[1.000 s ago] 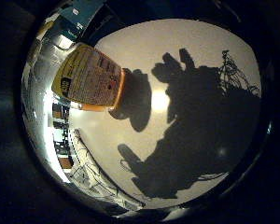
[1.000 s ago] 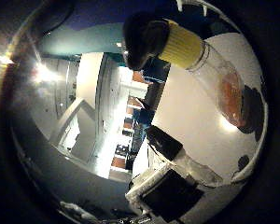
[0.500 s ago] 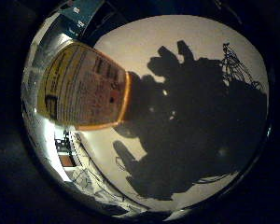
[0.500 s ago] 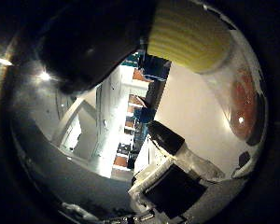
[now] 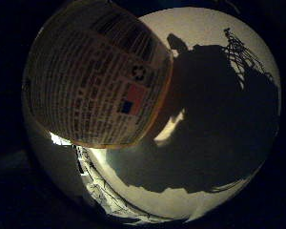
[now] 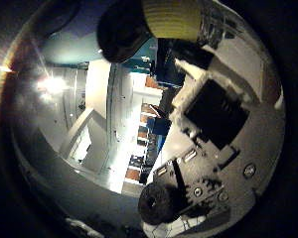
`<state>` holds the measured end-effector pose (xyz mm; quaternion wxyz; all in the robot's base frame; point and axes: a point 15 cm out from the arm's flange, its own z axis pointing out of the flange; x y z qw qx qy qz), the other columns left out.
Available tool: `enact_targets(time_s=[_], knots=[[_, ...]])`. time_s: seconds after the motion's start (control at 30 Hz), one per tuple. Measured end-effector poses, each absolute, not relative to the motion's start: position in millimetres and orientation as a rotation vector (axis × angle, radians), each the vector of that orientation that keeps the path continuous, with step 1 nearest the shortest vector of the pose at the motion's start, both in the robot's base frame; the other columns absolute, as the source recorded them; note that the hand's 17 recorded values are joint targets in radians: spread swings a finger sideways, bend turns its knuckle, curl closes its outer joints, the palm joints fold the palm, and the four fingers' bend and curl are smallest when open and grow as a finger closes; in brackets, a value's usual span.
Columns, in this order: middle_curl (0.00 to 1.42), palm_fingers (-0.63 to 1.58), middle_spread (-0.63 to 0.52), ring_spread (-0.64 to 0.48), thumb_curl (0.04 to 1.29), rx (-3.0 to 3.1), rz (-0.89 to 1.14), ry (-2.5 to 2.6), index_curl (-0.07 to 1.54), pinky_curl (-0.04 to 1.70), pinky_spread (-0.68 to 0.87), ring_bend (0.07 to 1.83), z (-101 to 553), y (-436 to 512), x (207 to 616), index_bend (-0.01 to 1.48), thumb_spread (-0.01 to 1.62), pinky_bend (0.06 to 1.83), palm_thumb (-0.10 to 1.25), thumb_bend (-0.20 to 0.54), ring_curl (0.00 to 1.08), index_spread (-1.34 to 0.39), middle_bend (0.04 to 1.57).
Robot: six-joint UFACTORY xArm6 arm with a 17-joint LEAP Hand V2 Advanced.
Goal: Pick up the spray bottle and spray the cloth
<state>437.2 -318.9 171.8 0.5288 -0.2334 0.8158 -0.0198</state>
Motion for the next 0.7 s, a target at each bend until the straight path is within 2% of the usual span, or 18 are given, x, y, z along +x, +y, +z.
enact_targets(time_s=[0.1, 0.3, 0.5, 0.7], knots=[[0.59, 1.30, -0.19, -0.17, 0.41, -0.560, -0.040, 1.946, 0.57, 0.26, -0.35, 1.06, 171, -316, 439, 0.56, 1.05, 0.84, 1.04, -0.015, 0.46, -0.33, 0.84], [0.60, 1.36, -0.15, -0.18, 0.41, -0.575, -0.029, 1.938, 0.65, 0.38, -0.35, 1.16, 173, -313, 439, 0.86, 1.07, 1.04, 1.01, -0.017, 0.48, -0.25, 1.00], [0.60, 1.33, -0.13, -0.17, 0.44, -0.635, 0.041, 1.825, 0.66, 0.46, -0.30, 1.26, 203, -291, 452, 0.98, 1.03, 1.15, 1.02, -0.012, 0.50, -0.21, 1.11], [0.59, 1.30, -0.11, -0.17, 0.52, -0.874, 0.253, 1.778, 0.65, 0.54, -0.26, 1.34, 226, -252, 442, 1.05, 0.97, 1.22, 1.09, -0.011, 0.52, -0.20, 1.19]])
